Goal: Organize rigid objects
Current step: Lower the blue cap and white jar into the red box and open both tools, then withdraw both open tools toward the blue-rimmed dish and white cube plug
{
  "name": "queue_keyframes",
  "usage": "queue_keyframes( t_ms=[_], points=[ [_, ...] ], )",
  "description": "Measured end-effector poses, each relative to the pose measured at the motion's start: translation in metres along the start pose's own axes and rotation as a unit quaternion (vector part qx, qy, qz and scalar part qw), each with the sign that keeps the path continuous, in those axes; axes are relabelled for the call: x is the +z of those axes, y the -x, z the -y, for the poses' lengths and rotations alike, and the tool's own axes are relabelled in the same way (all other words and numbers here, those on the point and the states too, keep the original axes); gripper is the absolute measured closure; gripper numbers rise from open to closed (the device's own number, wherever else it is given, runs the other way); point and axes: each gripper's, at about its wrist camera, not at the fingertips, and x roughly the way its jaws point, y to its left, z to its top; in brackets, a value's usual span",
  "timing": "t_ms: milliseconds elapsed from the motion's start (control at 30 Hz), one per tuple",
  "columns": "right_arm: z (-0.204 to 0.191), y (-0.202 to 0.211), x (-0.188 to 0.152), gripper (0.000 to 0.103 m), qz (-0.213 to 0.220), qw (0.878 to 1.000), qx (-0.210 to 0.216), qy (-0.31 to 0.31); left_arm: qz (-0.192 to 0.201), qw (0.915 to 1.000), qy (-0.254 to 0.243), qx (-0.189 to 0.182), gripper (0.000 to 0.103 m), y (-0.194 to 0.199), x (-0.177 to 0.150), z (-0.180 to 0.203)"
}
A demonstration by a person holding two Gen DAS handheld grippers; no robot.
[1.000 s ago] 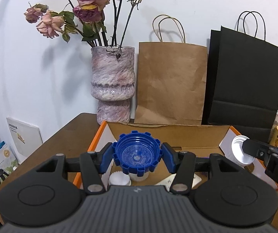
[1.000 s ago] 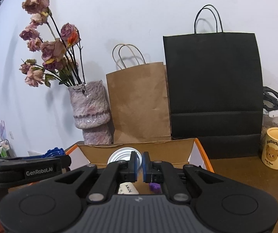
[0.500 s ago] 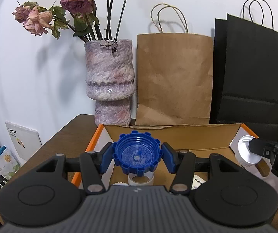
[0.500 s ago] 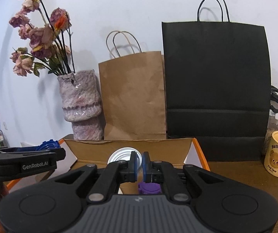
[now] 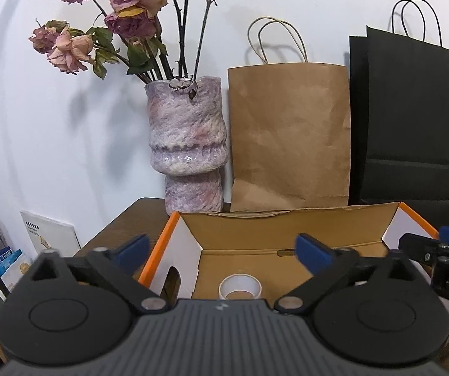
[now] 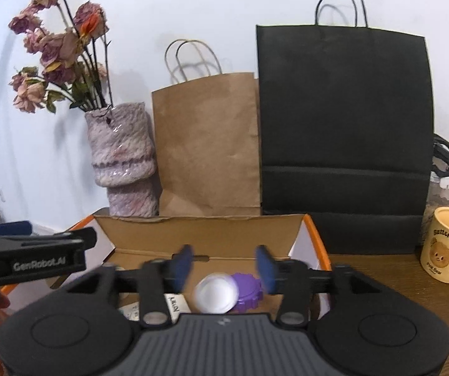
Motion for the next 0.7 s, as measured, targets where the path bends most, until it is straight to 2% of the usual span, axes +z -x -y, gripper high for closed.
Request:
queue_keyframes(
  t_ms=[67, 133, 700],
  points=[
    [0.001, 0.001, 0.0004, 0.011, 0.008, 1.0, -0.009, -0.001, 0.0, 1.0, 0.001, -0.001, 0.0, 0.0004, 0.0006, -0.0009],
    [0.0011, 0.003, 0.0002, 0.002, 0.02, 1.0, -0.015, 0.001, 0.0, 1.0, 0.001, 0.001, 0.0, 0.0003, 0.0008, -0.0008],
    [-0.0007, 0.0053, 0.0019, 0.0, 0.024, 0.999, -0.021, 0.011, -0.002, 1.0, 0.002, -0.002, 0.0, 0.0026, 0.0006, -0.0008]
  ],
)
